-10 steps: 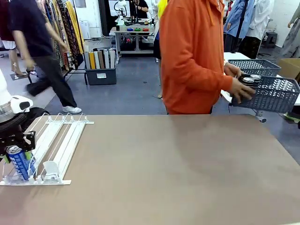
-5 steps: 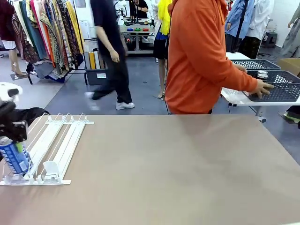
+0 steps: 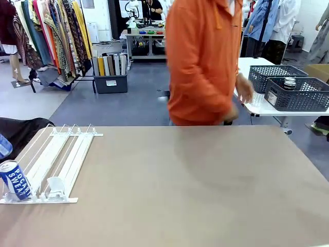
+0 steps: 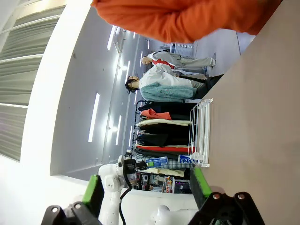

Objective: Retrieve and store the cans from the dispenser.
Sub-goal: Pick up one can from the Automatic Can Dispenser and place it in the middle of the table.

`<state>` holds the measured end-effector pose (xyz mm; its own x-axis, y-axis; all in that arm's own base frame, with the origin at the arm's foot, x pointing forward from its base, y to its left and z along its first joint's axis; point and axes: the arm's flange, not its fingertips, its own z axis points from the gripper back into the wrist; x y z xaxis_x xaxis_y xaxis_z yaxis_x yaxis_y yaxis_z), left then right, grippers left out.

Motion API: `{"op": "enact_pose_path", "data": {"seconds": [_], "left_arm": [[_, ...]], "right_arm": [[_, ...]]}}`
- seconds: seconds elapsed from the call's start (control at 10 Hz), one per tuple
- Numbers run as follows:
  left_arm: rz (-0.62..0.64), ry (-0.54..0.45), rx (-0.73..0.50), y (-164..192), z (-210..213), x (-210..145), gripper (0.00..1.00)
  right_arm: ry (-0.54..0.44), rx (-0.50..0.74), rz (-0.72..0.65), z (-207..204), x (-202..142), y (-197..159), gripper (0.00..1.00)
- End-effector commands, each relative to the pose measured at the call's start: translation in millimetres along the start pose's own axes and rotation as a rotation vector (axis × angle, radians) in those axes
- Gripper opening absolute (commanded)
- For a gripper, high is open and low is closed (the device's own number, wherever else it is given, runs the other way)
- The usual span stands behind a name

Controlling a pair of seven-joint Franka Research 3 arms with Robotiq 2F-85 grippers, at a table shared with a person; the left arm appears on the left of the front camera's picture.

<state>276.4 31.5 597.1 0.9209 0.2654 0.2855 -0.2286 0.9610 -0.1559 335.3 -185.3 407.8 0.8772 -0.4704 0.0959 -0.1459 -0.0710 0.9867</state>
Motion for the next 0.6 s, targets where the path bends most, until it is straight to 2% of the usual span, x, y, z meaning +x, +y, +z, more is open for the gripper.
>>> {"op": "enact_pose_path", "data": {"seconds": [0.0,0.1,0.2,0.5], "left_arm": [[0.1,-0.028,-0.164,26,-5,10,0.0],[0.149,0.01,-0.192,38,-11,15,0.0],[0.054,-0.019,-0.068,16,6,2,0.0],[0.054,-0.019,-0.068,16,6,2,0.0]], "right_arm": [[0.017,-0.003,0.012,1,0,3,1.0],[0.017,-0.003,0.012,1,0,3,1.0],[0.017,-0.003,0.012,1,0,3,1.0],[0.017,-0.003,0.012,1,0,3,1.0]]}}
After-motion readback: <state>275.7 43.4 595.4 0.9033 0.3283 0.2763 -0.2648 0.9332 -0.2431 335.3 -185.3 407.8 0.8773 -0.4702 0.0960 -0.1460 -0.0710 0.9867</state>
